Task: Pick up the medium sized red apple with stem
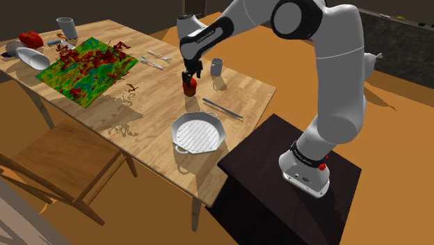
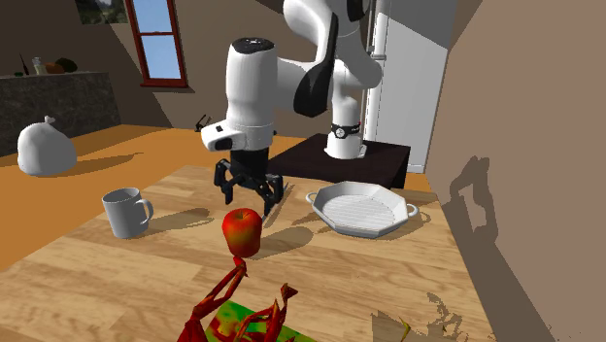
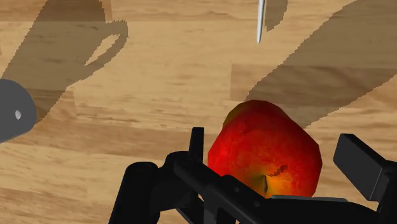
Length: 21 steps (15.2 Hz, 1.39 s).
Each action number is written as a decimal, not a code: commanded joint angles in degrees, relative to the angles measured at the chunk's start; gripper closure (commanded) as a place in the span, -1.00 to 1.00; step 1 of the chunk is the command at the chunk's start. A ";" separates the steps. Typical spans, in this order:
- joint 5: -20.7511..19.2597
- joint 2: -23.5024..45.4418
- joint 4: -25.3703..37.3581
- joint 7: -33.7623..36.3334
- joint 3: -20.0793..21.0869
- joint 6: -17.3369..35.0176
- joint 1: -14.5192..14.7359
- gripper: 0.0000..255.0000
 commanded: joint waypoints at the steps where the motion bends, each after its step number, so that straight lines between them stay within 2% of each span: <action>1: -0.13 0.94 -0.05 0.30 -0.05 0.98 0.10 -1.00; 4: -0.23 1.73 -0.07 0.47 -0.10 1.78 0.12 -1.00; 5: -0.22 1.80 0.03 0.47 -0.10 1.75 0.13 1.00; 14: -0.23 1.73 -0.07 0.47 -0.10 1.78 0.12 1.00; 21: 0.20 -1.62 0.26 -0.28 0.13 -1.85 0.04 1.00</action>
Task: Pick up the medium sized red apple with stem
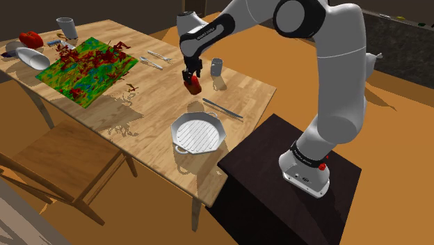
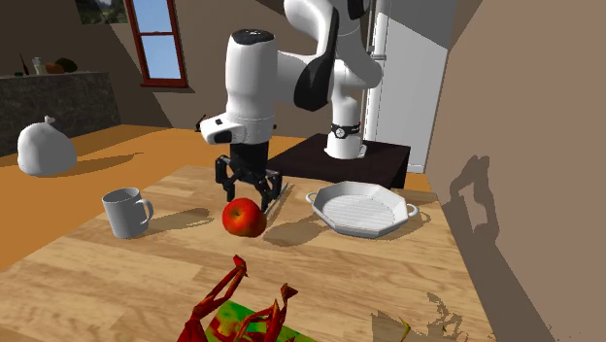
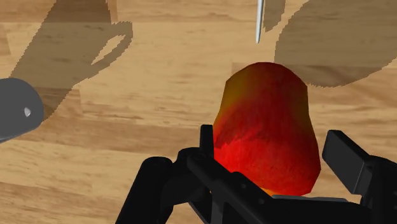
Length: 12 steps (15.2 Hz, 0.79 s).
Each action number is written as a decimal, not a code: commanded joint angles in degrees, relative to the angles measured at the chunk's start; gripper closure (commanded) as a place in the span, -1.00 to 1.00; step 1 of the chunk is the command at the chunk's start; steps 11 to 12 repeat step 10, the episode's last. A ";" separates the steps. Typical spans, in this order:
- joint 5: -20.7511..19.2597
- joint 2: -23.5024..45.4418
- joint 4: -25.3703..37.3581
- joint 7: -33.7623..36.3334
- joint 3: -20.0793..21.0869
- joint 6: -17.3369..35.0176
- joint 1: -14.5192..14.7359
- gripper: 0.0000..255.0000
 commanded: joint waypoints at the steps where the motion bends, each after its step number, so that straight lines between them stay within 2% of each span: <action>1: 0.13 -0.86 0.36 -0.18 0.08 -1.22 0.04 1.00; 8: 0.55 -3.74 1.44 -0.95 0.27 -5.13 0.00 1.00; 12: 0.56 -3.80 1.46 -0.96 0.27 -5.22 0.00 1.00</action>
